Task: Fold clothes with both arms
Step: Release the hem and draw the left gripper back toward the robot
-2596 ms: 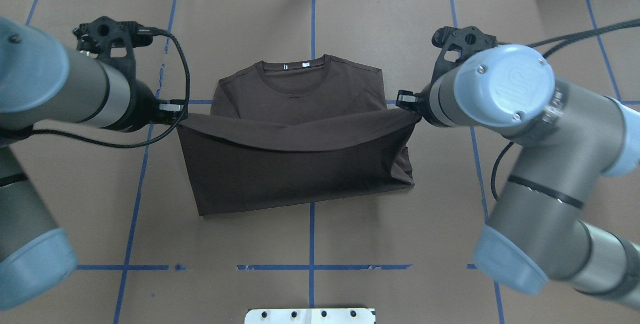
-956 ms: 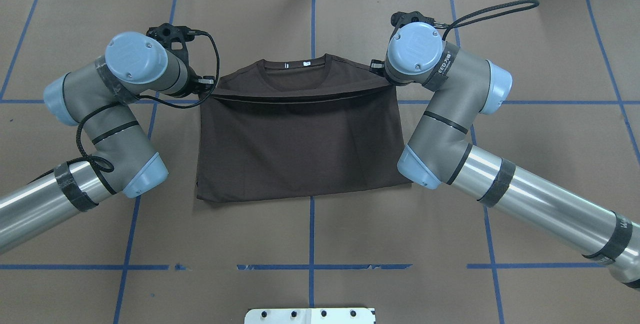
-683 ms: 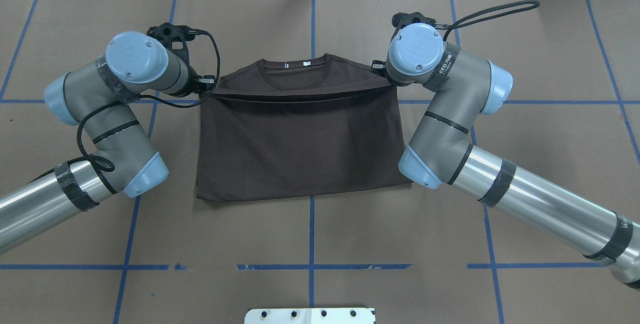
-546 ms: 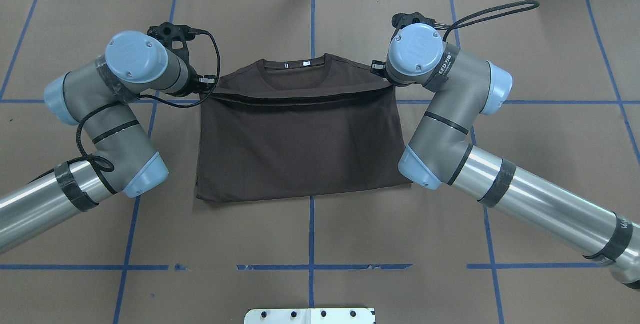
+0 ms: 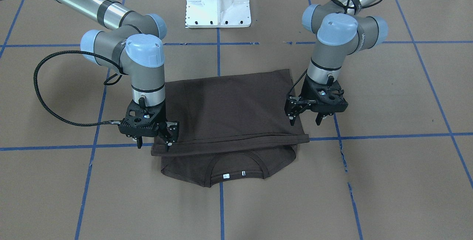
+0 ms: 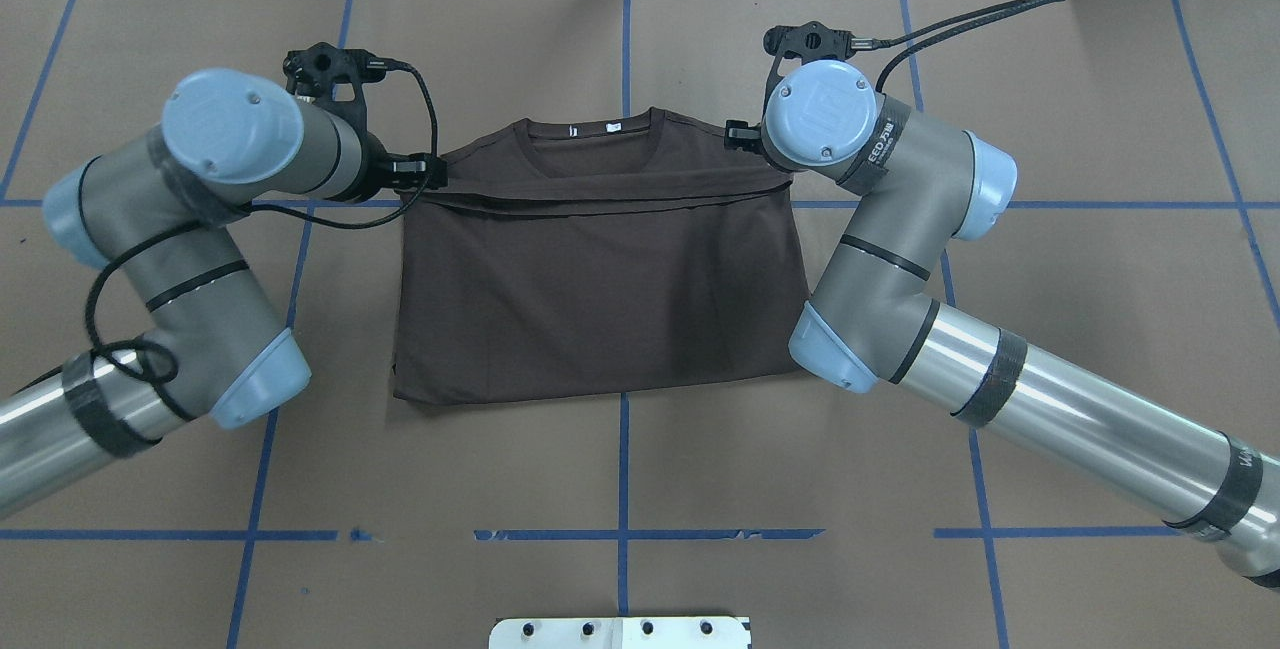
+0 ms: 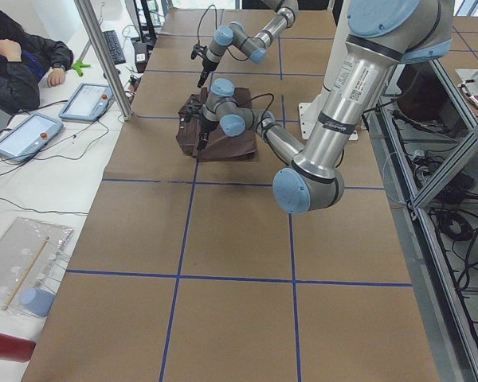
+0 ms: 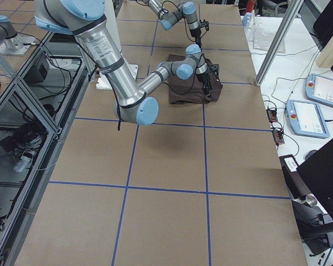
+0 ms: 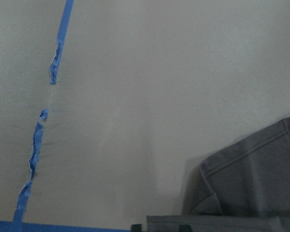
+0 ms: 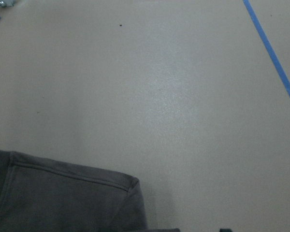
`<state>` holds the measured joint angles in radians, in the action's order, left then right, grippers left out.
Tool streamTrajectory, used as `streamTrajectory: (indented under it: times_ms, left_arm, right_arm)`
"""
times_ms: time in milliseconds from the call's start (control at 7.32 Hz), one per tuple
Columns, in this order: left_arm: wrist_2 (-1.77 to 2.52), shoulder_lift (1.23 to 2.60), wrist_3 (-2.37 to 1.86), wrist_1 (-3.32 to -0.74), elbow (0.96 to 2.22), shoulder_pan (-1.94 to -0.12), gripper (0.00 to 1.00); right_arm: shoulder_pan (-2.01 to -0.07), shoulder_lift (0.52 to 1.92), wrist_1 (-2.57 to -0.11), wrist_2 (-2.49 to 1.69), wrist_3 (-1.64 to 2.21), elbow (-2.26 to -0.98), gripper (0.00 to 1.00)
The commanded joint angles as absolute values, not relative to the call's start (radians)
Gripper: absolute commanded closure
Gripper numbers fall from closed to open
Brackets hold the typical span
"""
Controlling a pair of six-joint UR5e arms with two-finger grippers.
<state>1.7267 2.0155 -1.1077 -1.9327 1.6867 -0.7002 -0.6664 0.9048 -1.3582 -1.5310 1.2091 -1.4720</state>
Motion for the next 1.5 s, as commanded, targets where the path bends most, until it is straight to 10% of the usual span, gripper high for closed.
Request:
streamTrajectory:
  times_ms: [0,273,683,1366]
  left_arm:
    - [1.721,1.907,-1.165,-1.933,1.82,-0.615,0.0]
    - [1.721,1.835,-1.247,-1.934,1.876,-0.537,0.04]
    - [1.709,1.822,-1.386,-1.936,1.876,-0.442,0.36]
    - [1.686,1.807,-1.417,-1.934,1.876,-0.411,0.43]
  right_arm:
    - [-0.667,0.907,-1.358,-1.545,1.192,-1.5,0.0]
    - [-0.67,0.911,-1.356,-1.6,1.174,-1.519,0.0]
    - [-0.768,0.914,-1.373,-1.878,1.013,-1.546,0.0]
    - [-0.77,0.916,-1.371,-1.876,1.002,-1.549,0.0]
